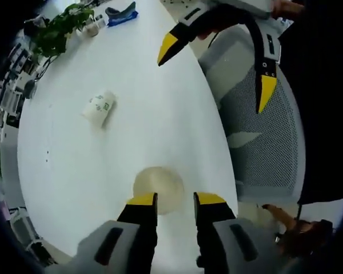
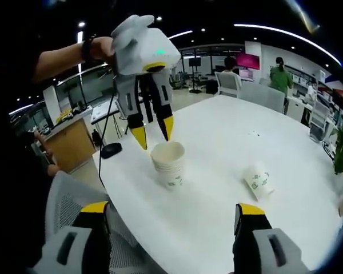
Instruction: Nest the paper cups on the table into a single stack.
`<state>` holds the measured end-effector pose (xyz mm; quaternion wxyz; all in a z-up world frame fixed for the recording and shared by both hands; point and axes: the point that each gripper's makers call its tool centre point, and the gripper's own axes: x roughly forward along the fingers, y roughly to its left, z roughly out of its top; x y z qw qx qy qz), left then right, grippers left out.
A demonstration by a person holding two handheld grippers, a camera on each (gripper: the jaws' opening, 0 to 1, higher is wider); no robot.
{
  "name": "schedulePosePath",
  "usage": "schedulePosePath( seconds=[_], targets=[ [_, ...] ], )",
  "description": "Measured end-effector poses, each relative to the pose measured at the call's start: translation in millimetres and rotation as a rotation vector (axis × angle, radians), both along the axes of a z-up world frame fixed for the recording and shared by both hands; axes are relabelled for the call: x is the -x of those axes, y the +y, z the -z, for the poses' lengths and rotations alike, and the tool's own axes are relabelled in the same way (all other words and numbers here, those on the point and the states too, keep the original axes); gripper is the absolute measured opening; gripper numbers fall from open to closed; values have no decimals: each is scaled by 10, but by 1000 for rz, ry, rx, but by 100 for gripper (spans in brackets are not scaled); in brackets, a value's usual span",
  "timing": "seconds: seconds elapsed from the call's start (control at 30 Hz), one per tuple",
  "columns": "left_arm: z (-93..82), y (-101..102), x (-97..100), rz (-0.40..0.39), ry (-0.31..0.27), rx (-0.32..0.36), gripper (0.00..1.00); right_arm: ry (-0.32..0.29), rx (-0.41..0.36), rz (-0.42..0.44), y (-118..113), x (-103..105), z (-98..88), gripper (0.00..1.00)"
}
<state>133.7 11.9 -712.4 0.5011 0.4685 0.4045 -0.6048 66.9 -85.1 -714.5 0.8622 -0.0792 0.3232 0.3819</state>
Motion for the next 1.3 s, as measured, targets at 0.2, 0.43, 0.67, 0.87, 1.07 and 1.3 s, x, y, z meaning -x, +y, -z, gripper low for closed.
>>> schedulePosePath(
  seconds=[0.2, 0.43, 0.67, 0.87, 1.07, 1.3],
  targets=[
    [-234, -55, -127, -108, 14, 119, 24, -5, 0, 2, -12, -14, -8, 91],
    [-349, 120, -345, -174, -31, 148, 26, -4, 2, 5, -21, -8, -3, 91],
    [-481, 121, -404, -250, 10, 234, 27, -1, 6, 4, -18, -1, 5, 91],
    [-534, 157, -510, -326, 45, 306, 34, -3, 5, 8, -12, -4, -21, 91],
    [-634, 12, -454, -398, 92, 397, 46, -1, 10, 16, -51, 13, -30, 91],
    [-677, -9, -647, -522, 186, 530, 48, -2, 11, 29, -88, 15, -48, 91]
  ],
)
